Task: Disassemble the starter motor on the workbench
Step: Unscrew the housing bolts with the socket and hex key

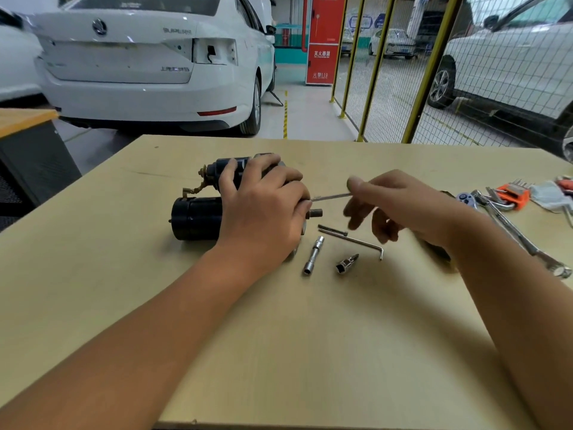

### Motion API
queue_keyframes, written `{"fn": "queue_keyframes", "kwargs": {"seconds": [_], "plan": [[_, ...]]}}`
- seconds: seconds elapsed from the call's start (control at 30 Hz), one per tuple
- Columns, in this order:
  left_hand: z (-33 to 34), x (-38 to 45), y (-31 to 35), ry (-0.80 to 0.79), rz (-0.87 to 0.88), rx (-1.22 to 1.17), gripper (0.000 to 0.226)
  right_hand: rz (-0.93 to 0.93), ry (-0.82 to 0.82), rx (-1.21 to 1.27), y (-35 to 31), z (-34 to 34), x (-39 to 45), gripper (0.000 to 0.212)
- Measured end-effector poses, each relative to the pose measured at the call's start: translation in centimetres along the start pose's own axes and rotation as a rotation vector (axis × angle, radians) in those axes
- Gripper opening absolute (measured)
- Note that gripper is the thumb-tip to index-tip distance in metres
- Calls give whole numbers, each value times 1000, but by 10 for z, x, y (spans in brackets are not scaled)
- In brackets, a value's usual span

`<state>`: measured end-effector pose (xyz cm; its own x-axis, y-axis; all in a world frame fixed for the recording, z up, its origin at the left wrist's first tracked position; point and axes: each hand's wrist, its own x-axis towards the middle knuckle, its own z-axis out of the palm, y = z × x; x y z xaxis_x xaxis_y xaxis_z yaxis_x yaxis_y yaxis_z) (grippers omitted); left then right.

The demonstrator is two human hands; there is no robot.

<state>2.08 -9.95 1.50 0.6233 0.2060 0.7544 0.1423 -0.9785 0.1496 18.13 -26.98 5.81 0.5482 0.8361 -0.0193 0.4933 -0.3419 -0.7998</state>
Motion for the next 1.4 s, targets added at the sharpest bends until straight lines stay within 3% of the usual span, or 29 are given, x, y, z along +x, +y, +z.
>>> {"fn": "queue_keyframes", "kwargs": {"seconds": [0.07,0.17,0.23,0.4,0.5,0.67,0.8,1.0,1.1,1.23,1.3,1.4], "plan": [[1,0,-1,8,0,-2,12,143,-5,111,-1,1,2,67],[1,0,-1,12,2,-1,9,267,-13,311,-1,1,4,56],[1,0,-1,12,4,-1,9,256,-36,389,-2,0,4,51],[0,1,-1,5,-1,12,11,120,-6,424,-2,1,3,50],[-1,1,-1,-1,3,21,11,182,-20,444,-6,0,1,49],[-1,0,1,-14,-8,31,14,344,-27,205,-9,2,0,63],[-2,0,0,-26,-4,38,15,353,-25,311,-9,1,1,52],[-2,1,2,-25,-6,42,16,414,46,374,-12,10,5,53],[-3,2,2,-21,-10,40,15,403,123,398,-11,16,6,51],[-3,1,2,-31,-7,39,15,324,164,539,-13,25,9,27],[-3,1,2,-32,-10,41,15,195,169,586,-10,25,9,19],[-3,1,1,-35,-17,40,18,-59,119,459,1,15,9,21]]}}
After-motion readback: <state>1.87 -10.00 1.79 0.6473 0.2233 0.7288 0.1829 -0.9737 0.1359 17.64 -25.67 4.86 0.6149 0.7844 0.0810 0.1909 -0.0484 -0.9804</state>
